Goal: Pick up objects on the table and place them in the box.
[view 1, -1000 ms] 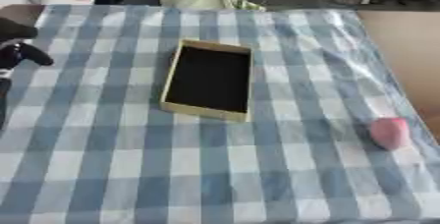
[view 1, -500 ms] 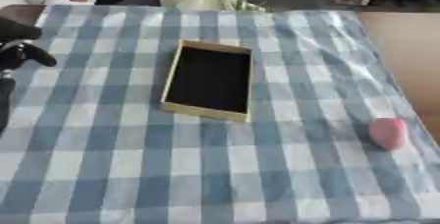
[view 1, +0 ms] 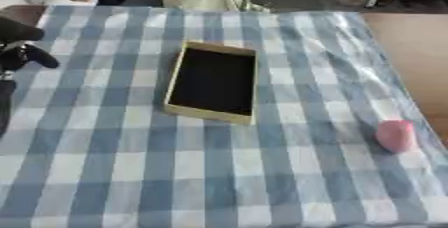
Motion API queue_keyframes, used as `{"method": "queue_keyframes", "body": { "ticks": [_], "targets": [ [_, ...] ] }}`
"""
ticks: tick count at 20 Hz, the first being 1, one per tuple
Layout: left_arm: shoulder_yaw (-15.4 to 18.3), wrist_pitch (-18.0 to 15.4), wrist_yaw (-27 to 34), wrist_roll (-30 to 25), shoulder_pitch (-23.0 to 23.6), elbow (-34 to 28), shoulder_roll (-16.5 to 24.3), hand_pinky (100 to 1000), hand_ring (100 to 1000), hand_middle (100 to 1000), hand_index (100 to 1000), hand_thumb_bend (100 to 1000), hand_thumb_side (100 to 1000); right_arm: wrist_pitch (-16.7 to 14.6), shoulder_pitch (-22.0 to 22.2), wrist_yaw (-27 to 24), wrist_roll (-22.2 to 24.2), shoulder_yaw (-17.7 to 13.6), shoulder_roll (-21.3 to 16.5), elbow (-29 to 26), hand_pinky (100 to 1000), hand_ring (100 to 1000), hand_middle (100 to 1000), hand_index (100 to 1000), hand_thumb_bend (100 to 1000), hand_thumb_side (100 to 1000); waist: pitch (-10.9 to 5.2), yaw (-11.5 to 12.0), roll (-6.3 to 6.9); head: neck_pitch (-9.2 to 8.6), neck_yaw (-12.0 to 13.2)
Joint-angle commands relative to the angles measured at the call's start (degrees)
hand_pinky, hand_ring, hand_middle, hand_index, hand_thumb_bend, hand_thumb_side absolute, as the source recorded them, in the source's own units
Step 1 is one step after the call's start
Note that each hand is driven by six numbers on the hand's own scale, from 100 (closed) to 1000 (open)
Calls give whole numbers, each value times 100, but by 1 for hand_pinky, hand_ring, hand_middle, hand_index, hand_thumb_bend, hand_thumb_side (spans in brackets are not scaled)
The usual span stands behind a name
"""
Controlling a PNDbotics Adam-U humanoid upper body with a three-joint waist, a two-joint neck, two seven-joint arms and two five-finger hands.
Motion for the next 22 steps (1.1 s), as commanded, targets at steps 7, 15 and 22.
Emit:
{"method": "queue_keyframes", "body": {
  "ticks": [7,15,22],
  "targets": [
    [-42,36,39,-46,-54,-110,102,616,775,710,763,100,597,-139,-457,-282,74,365,-565,-75,885,866,866,850,100,984,-73,38,-3,39,-85],
    [-72,64,65,-82,-53,-110,88,615,776,711,763,100,597,16,-993,-438,169,780,-790,80,885,873,872,861,100,979,-90,80,4,31,-166],
    [-88,84,72,-115,-59,-110,78,615,777,711,763,100,596,207,-1129,-919,817,1051,-764,262,860,865,877,895,100,712,-79,99,11,31,-194]
  ]
}}
